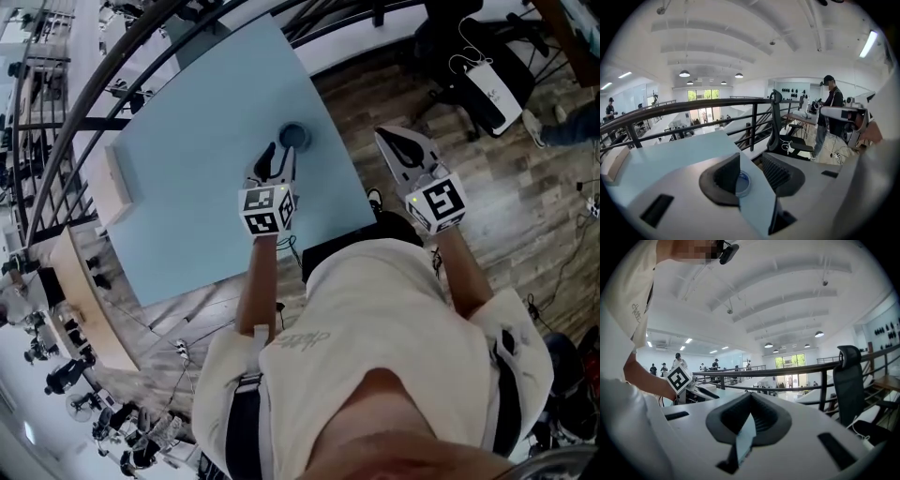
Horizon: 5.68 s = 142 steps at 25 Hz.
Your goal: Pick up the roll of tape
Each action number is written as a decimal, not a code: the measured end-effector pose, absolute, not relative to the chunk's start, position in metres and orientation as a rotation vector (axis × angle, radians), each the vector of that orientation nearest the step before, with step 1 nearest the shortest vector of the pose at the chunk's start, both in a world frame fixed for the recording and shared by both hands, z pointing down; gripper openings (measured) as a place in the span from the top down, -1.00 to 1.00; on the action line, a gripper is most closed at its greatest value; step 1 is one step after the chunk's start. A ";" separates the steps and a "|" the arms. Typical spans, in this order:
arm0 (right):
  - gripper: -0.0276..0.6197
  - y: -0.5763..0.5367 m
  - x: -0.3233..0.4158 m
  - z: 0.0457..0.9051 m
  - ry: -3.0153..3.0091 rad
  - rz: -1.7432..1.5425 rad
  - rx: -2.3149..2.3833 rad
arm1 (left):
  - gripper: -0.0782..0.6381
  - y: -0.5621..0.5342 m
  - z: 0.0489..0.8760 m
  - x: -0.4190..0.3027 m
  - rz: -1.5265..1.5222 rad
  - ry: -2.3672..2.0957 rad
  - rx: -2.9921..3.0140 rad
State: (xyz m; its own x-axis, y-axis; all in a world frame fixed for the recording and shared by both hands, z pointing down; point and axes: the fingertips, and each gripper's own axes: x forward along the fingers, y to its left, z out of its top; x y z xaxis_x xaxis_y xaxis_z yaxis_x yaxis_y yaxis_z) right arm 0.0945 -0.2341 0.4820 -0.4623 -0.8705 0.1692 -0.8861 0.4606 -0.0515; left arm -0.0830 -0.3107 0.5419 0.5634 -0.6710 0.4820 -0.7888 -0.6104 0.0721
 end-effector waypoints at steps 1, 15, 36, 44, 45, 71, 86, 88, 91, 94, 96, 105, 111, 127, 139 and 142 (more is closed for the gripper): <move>0.90 -0.236 0.096 0.485 -2.573 0.210 1.562 | 0.33 -0.313 0.552 -0.081 0.626 -1.191 2.505; 0.90 -0.258 0.129 0.519 -2.510 0.321 1.560 | 0.33 -0.337 0.652 -0.062 0.964 -1.084 2.387; 0.90 -0.260 0.140 0.553 -2.486 0.481 1.530 | 0.37 -0.326 0.734 -0.064 1.351 -0.898 2.245; 0.90 -0.256 0.149 0.560 -2.474 0.538 1.548 | 0.57 -0.327 0.740 -0.060 1.454 -0.861 2.260; 0.90 -0.255 0.149 0.560 -2.473 0.541 1.550 | 0.58 -0.327 0.740 -0.060 1.458 -0.859 2.265; 0.90 -0.259 0.100 0.542 -2.528 0.526 1.508 | 0.62 -0.321 0.666 -0.085 1.169 -1.053 2.326; 0.90 -0.257 0.064 0.500 -2.577 0.330 1.469 | 0.62 -0.308 0.565 -0.112 0.859 -1.254 2.411; 0.90 -0.256 0.059 0.493 -2.587 0.294 1.465 | 0.62 -0.306 0.553 -0.118 0.818 -1.276 2.412; 0.90 -0.256 0.048 0.476 -2.599 0.252 1.487 | 0.62 -0.306 0.533 -0.131 0.759 -1.316 2.414; 0.90 -0.256 0.040 0.467 -2.602 0.224 1.487 | 0.62 -0.305 0.517 -0.138 0.705 -1.345 2.427; 0.90 -0.255 0.035 0.461 -2.607 0.198 1.483 | 0.62 -0.305 0.506 -0.142 0.669 -1.359 2.439; 0.90 -0.256 0.023 0.434 -2.631 0.087 1.463 | 0.62 -0.304 0.461 -0.161 0.536 -1.447 2.481; 0.90 -0.262 0.017 0.407 -2.652 0.006 1.487 | 0.62 -0.307 0.435 -0.176 0.467 -1.494 2.499; 0.90 -0.267 0.007 0.357 -2.715 -0.150 1.497 | 0.62 -0.315 0.372 -0.200 0.281 -1.591 2.566; 0.90 -0.270 0.011 0.325 -2.738 -0.232 1.522 | 0.62 -0.322 0.344 -0.206 0.194 -1.624 2.595; 0.90 -0.271 0.011 0.325 -2.734 -0.237 1.517 | 0.62 -0.322 0.346 -0.204 0.197 -1.615 2.596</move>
